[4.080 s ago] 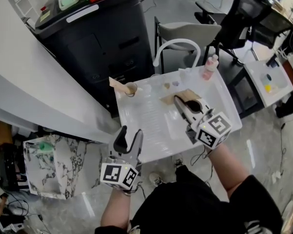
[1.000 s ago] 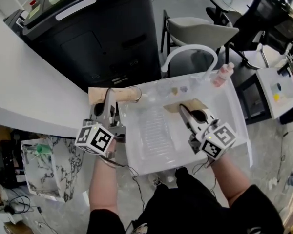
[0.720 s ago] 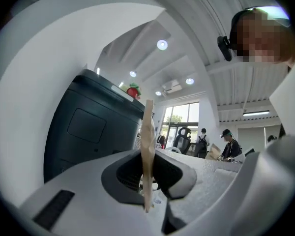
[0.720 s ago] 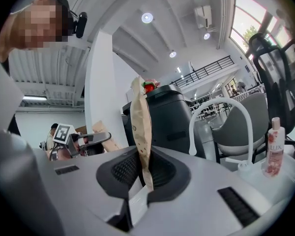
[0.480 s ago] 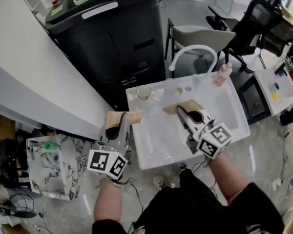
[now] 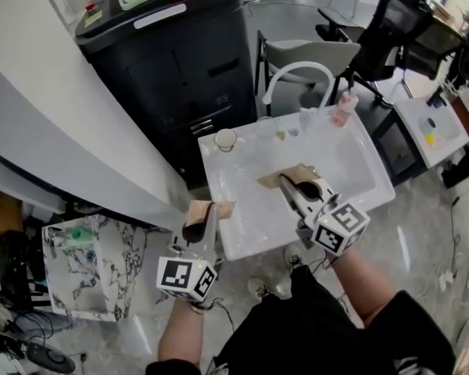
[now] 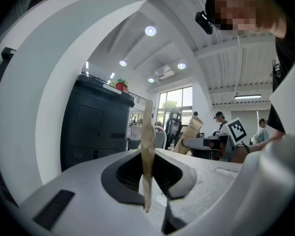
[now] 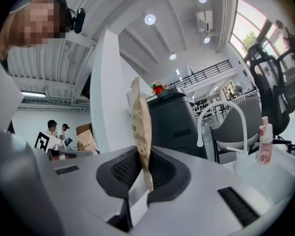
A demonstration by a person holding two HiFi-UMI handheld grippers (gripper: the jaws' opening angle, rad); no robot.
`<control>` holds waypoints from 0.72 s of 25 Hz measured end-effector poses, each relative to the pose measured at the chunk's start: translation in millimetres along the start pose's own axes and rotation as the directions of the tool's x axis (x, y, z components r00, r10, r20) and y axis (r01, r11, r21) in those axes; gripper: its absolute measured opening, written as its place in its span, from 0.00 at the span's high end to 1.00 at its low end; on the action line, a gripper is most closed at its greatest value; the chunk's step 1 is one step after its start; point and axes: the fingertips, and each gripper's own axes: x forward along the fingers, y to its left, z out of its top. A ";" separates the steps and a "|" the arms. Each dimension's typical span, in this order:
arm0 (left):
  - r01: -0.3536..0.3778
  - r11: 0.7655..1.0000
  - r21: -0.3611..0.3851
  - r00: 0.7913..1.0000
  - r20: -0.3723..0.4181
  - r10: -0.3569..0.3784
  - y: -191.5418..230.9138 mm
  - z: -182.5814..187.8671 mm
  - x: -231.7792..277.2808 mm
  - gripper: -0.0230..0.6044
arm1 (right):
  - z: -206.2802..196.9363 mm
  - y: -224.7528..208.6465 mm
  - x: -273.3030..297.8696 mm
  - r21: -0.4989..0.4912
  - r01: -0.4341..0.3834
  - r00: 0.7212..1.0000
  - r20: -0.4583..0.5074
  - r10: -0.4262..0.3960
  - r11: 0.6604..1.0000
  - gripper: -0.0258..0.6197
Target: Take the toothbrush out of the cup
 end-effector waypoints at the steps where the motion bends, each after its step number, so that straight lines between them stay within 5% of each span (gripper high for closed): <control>1: 0.002 1.000 0.004 1.000 -0.007 -0.002 -4.5 -3.5 -2.1 0.91 | -1.5 0.8 -5.4 0.001 0.006 1.000 0.000 -0.006 1.000 0.92; 11: 0.023 1.000 -0.019 0.999 -0.038 -0.024 -78.3 -25.8 -9.0 0.91 | 5.6 -13.5 -73.0 0.004 0.029 0.999 0.021 -0.029 1.000 0.92; 18: -0.044 0.999 -0.003 0.999 -0.027 0.044 -161.8 -34.1 -6.6 0.91 | 12.2 -32.0 -148.2 0.010 -0.057 0.998 0.015 0.057 0.998 0.92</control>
